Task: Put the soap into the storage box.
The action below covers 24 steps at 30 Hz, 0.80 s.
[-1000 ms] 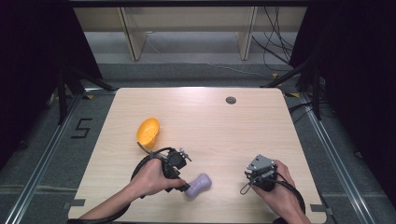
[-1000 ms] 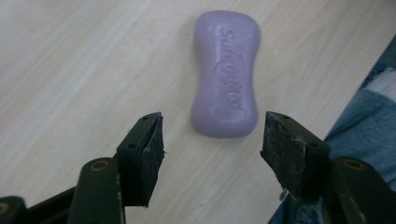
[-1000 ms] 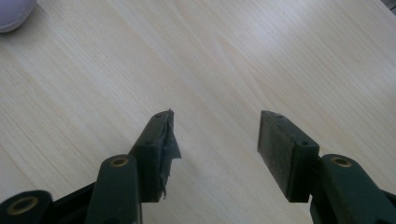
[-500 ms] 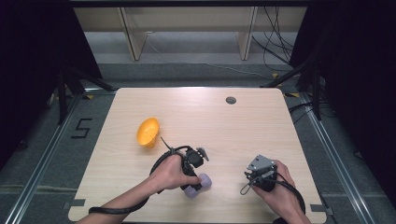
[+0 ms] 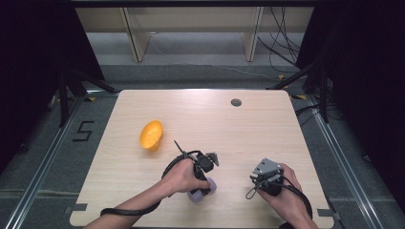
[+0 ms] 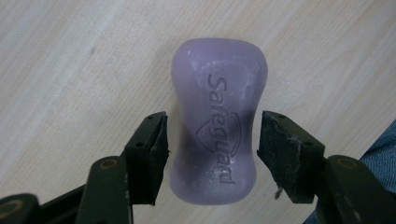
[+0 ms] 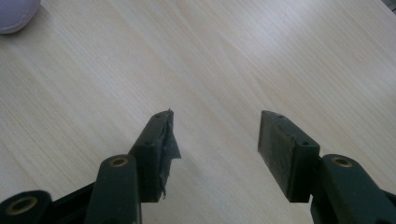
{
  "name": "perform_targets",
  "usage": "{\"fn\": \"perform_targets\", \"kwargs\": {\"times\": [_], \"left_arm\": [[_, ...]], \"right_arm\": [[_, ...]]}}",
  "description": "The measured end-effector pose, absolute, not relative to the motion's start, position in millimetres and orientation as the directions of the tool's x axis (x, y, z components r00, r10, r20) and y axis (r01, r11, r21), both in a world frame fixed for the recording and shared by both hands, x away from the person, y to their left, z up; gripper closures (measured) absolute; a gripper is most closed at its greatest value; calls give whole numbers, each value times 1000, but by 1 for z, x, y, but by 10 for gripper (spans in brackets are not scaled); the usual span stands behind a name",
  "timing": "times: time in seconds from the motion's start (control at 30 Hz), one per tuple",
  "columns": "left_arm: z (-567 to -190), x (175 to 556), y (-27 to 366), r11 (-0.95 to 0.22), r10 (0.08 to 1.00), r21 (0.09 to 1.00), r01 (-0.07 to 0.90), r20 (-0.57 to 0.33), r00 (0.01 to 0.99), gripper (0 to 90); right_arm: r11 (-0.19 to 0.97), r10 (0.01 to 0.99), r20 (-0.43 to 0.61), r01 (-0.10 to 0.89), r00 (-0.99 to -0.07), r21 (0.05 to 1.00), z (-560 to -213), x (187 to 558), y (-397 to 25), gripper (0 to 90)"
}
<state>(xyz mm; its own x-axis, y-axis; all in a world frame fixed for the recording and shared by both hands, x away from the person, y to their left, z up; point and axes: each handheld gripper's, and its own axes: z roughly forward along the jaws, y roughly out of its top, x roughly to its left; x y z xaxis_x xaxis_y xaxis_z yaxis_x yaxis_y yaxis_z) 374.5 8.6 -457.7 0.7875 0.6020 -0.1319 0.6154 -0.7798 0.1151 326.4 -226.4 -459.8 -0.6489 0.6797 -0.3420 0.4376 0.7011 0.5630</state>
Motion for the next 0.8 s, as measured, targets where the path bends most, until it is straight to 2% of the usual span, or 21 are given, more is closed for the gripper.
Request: {"fn": "perform_targets", "kwargs": {"times": [0.17,0.27,0.37,0.47,0.5,0.8], "left_arm": [[-462,374,4,-781,602,110,615,-131,788,417],[-463,376,3,-806,573,103,583,-109,812,417],[-465,374,2,-787,597,98,609,-123,792,422],[-466,378,3,-808,574,92,583,-105,812,428],[-467,376,2,-788,599,86,610,-123,791,428],[-470,376,0,-790,598,73,608,-122,792,437]], "right_arm": [[701,679,-344,435,-648,565,-461,326,-226,462],[702,678,-344,435,-649,564,-460,326,-226,462],[702,678,-344,433,-650,565,-461,326,-226,462],[702,678,-342,435,-650,564,-461,326,-226,462],[701,679,-340,436,-650,565,-461,326,-226,462],[700,680,-340,437,-650,564,-460,326,-226,462]]}}
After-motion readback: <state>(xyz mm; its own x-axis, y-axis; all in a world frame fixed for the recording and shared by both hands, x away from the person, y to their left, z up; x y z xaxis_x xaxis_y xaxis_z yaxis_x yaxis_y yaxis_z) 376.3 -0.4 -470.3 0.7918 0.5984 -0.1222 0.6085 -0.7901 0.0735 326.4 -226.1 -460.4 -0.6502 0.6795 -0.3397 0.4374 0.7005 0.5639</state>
